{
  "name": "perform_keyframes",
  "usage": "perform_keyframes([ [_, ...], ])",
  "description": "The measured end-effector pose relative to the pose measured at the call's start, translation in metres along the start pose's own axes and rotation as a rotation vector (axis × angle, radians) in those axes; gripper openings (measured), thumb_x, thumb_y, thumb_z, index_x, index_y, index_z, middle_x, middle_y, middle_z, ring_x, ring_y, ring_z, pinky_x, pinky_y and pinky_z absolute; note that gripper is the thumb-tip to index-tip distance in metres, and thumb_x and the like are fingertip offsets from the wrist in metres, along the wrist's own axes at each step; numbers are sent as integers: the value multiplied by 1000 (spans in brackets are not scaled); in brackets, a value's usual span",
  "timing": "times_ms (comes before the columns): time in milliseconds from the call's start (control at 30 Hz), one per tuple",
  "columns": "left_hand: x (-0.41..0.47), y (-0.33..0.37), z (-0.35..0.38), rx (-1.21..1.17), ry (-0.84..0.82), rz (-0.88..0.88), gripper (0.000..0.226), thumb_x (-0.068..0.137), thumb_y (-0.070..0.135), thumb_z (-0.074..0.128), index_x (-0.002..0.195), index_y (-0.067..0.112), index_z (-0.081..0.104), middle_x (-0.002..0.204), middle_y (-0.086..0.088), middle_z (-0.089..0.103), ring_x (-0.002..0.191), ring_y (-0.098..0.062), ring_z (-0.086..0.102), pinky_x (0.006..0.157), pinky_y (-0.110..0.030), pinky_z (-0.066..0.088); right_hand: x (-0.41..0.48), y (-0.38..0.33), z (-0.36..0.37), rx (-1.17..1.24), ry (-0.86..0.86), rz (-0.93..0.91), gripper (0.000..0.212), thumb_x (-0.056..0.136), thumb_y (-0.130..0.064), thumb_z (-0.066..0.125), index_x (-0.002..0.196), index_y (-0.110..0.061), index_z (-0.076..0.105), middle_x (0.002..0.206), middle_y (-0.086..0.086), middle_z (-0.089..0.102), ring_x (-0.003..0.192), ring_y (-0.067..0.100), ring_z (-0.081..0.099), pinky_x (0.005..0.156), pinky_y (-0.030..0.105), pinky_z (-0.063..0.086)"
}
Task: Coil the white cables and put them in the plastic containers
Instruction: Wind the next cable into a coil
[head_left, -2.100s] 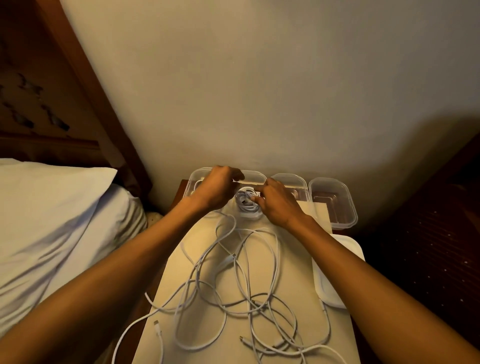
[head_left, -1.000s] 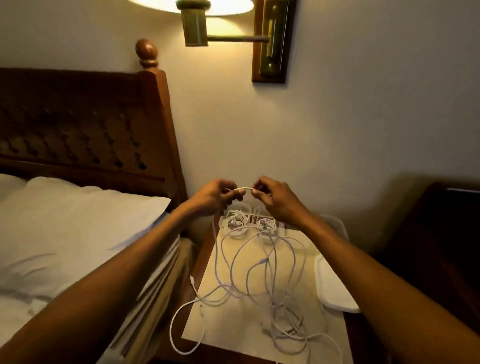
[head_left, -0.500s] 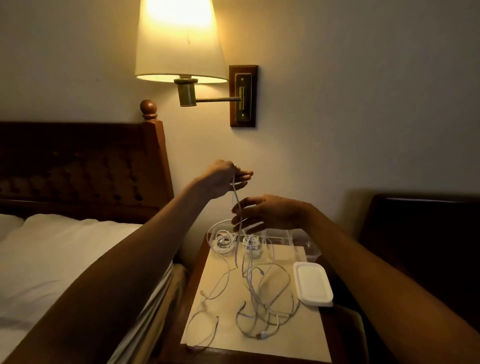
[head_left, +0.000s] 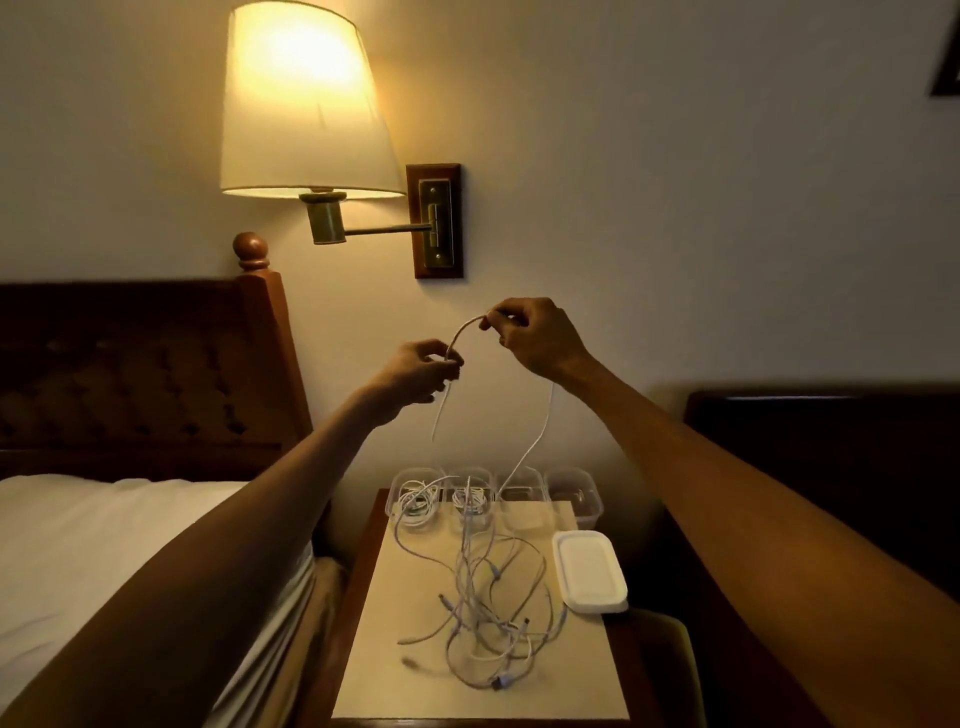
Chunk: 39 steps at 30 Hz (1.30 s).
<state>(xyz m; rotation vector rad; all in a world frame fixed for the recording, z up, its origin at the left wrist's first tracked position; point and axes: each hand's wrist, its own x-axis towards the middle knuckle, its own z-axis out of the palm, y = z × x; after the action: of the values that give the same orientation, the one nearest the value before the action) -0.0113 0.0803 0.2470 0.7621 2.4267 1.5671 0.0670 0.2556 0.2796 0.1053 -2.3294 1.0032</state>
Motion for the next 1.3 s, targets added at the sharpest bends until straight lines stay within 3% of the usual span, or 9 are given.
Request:
perform_keyframes([
  [200, 15, 2, -20, 612, 445, 324, 20, 100, 25, 53, 106, 14, 68, 103, -7, 59, 88, -21, 54, 68, -34, 47, 16, -20, -17, -238, 128, -113, 24, 92, -30, 59, 102, -15, 75, 94, 0, 74, 84, 15, 65, 71, 25, 50],
  [300, 19, -1, -25, 710, 309, 169, 22, 100, 28, 51, 106, 10, 63, 107, -10, 58, 94, -22, 54, 75, -37, 49, 18, -33, -23, -245, 241, -168, 25, 92, -29, 59, 101, -13, 75, 93, 2, 74, 83, 17, 68, 74, 29, 55],
  [400, 14, -1, -20, 398, 60, -66, 16, 99, 18, 53, 105, 5, 61, 103, -13, 65, 88, -22, 64, 75, -35, 56, 20, -41, -31, -225, 341, -179, 25, 94, -32, 57, 100, -13, 73, 89, 2, 74, 77, 17, 68, 69, 29, 56],
  [567, 9, 15, -23, -64, 442, 213, 16, 102, 11, 46, 106, 2, 58, 97, -25, 68, 82, -28, 71, 76, -38, 60, 18, -33, -44, -294, 183, -30, 29, 98, -36, 51, 101, -14, 70, 89, 1, 68, 78, 17, 61, 65, 24, 44],
  [667, 11, 27, -30, 74, 411, 299, 17, 102, 12, 47, 108, 4, 61, 95, -16, 71, 75, -18, 72, 67, -34, 61, 15, -20, -53, -351, 157, 64, 30, 100, -33, 46, 100, -13, 69, 93, 6, 69, 77, 20, 58, 61, 24, 35],
  [833, 10, 48, -36, 190, 406, 408, 13, 99, 15, 55, 104, 10, 67, 90, -7, 73, 70, -15, 74, 68, -42, 62, 15, -2, -64, -322, 227, 115, 31, 99, -35, 46, 97, -14, 70, 96, 7, 71, 87, 27, 64, 71, 30, 45],
  [1067, 9, 64, -54, 225, 735, 632, 18, 100, 24, 53, 106, 14, 68, 88, 4, 71, 65, -9, 70, 58, -37, 60, 16, -1, -74, -295, 388, 18, 47, 89, -61, 55, 79, -15, 61, 68, -3, 60, 59, 14, 57, 56, 25, 45],
  [1200, 6, 85, -68, 272, 866, 597, 22, 101, 26, 51, 102, 16, 70, 95, 0, 72, 66, -13, 69, 59, -40, 60, 16, -2, -69, -220, 190, 74, 55, 87, -63, 55, 59, -16, 48, 59, 1, 58, 50, 12, 50, 53, 24, 38],
  [1300, 7, 81, -74, 385, 507, 315, 15, 97, 18, 58, 106, 13, 69, 101, -8, 72, 70, -18, 70, 60, -35, 60, 12, -2, -60, -63, 71, 88, 44, 98, -46, 49, 70, -12, 54, 64, -5, 56, 56, 6, 50, 55, 18, 39],
])
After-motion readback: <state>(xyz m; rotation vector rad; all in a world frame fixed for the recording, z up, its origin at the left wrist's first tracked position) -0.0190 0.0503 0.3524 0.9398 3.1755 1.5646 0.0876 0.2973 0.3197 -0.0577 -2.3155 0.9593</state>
